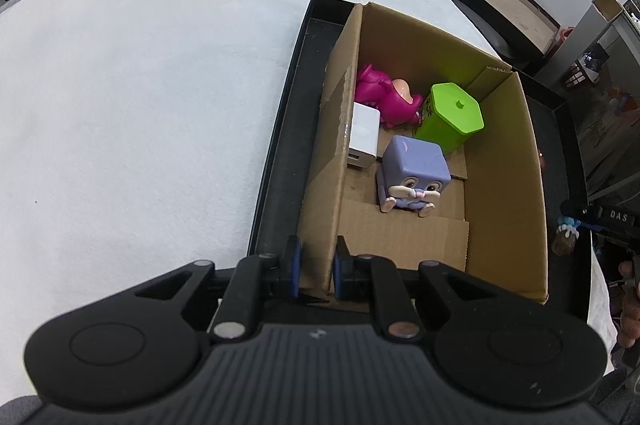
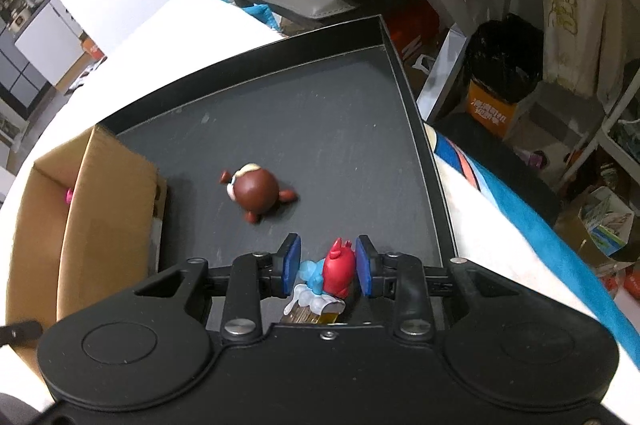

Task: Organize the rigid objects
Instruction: 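Carry the red figure and bottle into the box and release them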

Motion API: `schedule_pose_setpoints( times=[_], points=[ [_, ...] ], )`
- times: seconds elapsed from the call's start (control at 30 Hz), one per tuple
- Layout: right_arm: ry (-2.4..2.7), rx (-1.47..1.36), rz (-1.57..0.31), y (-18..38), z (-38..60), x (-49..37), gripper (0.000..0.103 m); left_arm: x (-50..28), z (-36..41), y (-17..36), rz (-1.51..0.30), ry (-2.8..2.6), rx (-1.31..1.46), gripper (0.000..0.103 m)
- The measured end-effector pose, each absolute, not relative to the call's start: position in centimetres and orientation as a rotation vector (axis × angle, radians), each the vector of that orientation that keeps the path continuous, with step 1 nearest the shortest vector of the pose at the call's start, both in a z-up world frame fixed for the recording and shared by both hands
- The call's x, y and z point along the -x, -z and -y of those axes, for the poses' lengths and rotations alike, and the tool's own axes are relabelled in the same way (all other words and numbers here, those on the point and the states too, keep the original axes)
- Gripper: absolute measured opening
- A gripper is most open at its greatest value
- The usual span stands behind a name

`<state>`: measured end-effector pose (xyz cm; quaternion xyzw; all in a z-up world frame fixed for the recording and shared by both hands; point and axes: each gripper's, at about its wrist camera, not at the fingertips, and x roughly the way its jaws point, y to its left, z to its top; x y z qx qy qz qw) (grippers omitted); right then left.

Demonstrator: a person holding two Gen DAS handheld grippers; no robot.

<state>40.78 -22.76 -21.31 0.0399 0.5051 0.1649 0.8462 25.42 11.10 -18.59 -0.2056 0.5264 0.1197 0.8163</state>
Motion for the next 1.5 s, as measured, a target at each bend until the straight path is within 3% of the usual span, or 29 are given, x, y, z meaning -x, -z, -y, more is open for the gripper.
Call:
schedule_pose_setpoints(
  times=[0.97,1.33,1.5],
  points=[
    [-0.532,0.092,-0.917,11.2,11.7,-37.5,0.030,-24.5,-12.2,18.7,-1.088,-0.206,0.500,0.017],
    [-0.578,0.164,-0.905,10.9,6.9,-36.7,0.030,-24.5,-12.4,18.7,-1.087,-0.187,0.506,0.017],
    [-0.560,0.187,-0.904,11.4,6.1,-36.0,0.036,-24.6,-12.7,18.7,-1.089,-0.183,0.525,0.018]
  ],
)
